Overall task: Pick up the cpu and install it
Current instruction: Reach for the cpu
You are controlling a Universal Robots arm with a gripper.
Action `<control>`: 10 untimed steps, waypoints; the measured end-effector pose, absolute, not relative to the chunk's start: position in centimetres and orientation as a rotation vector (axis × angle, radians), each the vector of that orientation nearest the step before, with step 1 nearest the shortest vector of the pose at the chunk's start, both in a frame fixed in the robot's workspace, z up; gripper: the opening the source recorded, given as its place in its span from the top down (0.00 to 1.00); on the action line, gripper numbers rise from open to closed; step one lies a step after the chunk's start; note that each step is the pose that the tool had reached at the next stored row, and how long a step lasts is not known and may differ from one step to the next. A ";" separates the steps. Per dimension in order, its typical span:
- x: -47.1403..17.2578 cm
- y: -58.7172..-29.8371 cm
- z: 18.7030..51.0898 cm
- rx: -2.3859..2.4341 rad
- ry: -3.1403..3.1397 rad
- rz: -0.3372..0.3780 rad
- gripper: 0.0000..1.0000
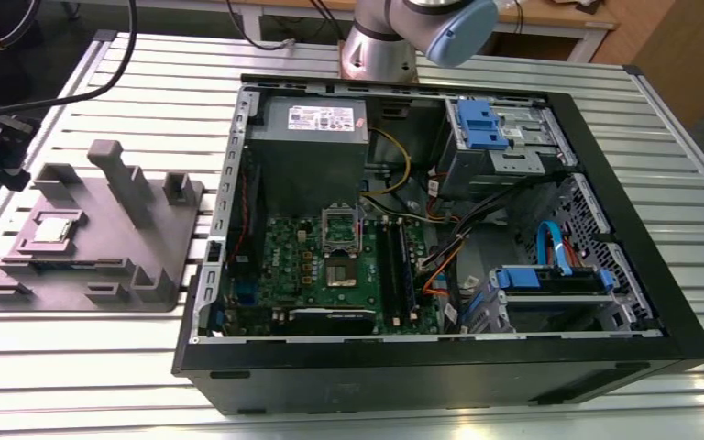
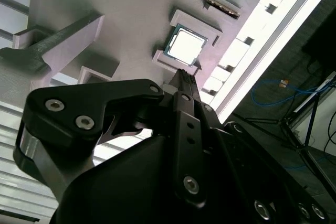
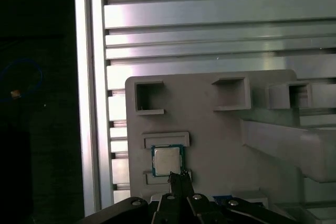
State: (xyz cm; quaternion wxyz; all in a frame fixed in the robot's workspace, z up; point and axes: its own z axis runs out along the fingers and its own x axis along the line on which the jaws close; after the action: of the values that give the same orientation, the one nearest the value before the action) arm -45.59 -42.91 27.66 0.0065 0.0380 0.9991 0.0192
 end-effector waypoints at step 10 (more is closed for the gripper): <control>-45.6 -43.2 27.2 0.119 3.126 0.060 0.90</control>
State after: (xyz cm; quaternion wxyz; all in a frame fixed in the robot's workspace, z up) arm -45.61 -43.22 27.18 0.0065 0.0380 0.9991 0.0192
